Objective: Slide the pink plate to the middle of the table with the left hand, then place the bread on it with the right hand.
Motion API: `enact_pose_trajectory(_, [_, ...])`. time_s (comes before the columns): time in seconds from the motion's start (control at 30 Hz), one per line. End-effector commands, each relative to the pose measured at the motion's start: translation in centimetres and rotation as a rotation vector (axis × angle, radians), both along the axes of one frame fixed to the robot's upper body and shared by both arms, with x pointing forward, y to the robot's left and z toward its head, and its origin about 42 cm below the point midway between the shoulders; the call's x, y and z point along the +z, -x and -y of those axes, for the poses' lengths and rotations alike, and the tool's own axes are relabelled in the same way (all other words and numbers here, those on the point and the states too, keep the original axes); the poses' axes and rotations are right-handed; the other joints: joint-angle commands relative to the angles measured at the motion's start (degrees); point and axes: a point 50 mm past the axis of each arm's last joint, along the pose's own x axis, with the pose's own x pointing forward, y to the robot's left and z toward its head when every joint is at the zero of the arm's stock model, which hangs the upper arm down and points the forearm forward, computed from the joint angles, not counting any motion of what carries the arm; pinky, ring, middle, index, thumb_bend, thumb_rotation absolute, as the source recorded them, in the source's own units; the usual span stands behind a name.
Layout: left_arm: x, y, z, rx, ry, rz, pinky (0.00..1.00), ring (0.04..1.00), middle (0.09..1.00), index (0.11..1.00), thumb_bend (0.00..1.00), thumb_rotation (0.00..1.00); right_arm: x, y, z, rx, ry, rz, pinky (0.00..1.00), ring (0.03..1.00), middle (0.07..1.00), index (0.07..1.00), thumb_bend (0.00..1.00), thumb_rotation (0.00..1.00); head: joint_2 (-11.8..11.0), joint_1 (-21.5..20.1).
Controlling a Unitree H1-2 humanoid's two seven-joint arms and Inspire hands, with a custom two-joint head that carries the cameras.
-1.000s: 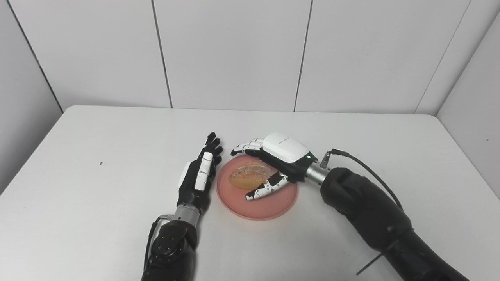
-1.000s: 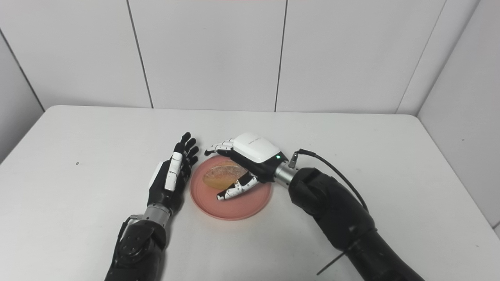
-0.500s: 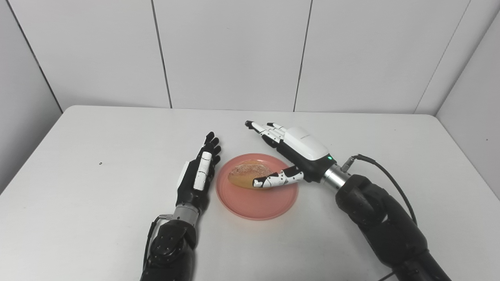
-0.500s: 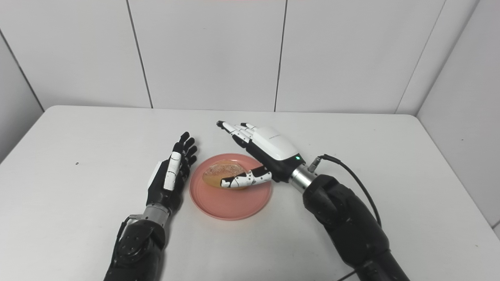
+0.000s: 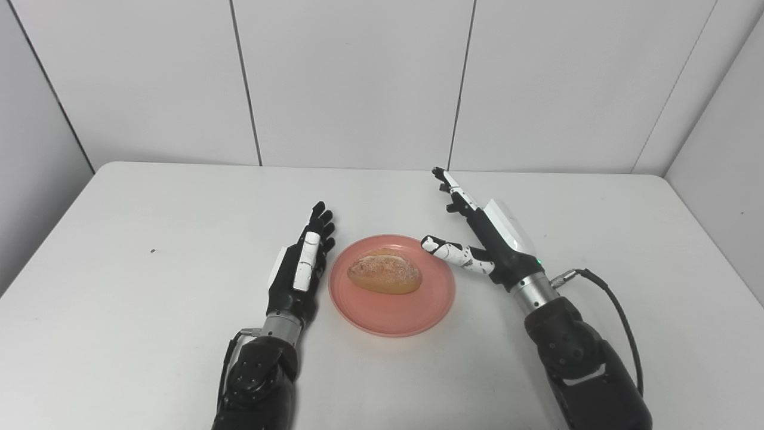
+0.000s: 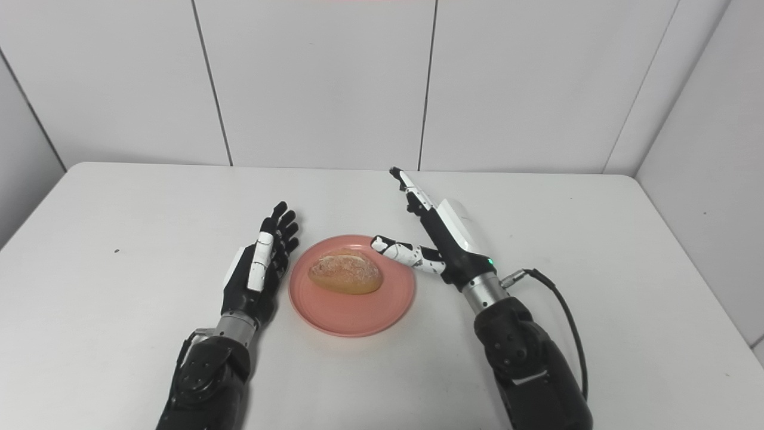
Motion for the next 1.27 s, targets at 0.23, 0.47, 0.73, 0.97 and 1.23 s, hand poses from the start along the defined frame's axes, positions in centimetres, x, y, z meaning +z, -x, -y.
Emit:
enact_pose_trajectory(0.23, [2.1, -0.7, 0.1, -0.027, 0.014, 0.076, 1.00, 1.000, 1.000, 0.980, 0.77, 0.91, -0.2, 0.8, -1.7, -0.024, -0.180, -0.038, 0.85, 0.935, 0.974, 0.970, 0.72, 1.00, -0.17, -0.44])
enact_pose_trajectory(0.47, [2.1, -0.6, -0.3, -0.036, -0.011, 0.083, 1.00, 1.000, 1.000, 0.987, 0.77, 0.94, -1.7, 2.0, -2.6, -0.087, -0.289, -0.126, 0.94, 0.986, 0.998, 0.996, 0.68, 1.00, -0.47, -1.61])
enact_pose_trajectory(0.73, [1.9, -0.6, -0.8, -0.044, -0.014, 0.087, 1.00, 1.000, 1.000, 0.993, 0.78, 0.93, -2.6, 2.7, -3.6, -0.167, -0.474, -0.236, 1.00, 1.000, 1.000, 1.000, 0.69, 1.00, -0.91, -3.08])
enact_pose_trajectory(0.97, [1.7, -0.3, -1.3, -0.053, -0.020, 0.087, 1.00, 1.000, 1.000, 1.000, 0.77, 0.94, -2.8, 2.8, -4.0, -0.200, -0.536, -0.239, 1.00, 1.000, 1.000, 1.000, 0.65, 1.00, -1.89, -4.22])
enact_pose_trajectory(1.23, [1.4, 0.1, -1.5, -0.051, -0.037, 0.104, 1.00, 1.000, 1.000, 1.000, 0.77, 0.95, -3.3, 2.9, -4.3, -0.212, -0.593, -0.266, 0.96, 1.000, 1.000, 1.000, 0.69, 1.00, -2.50, -4.56])
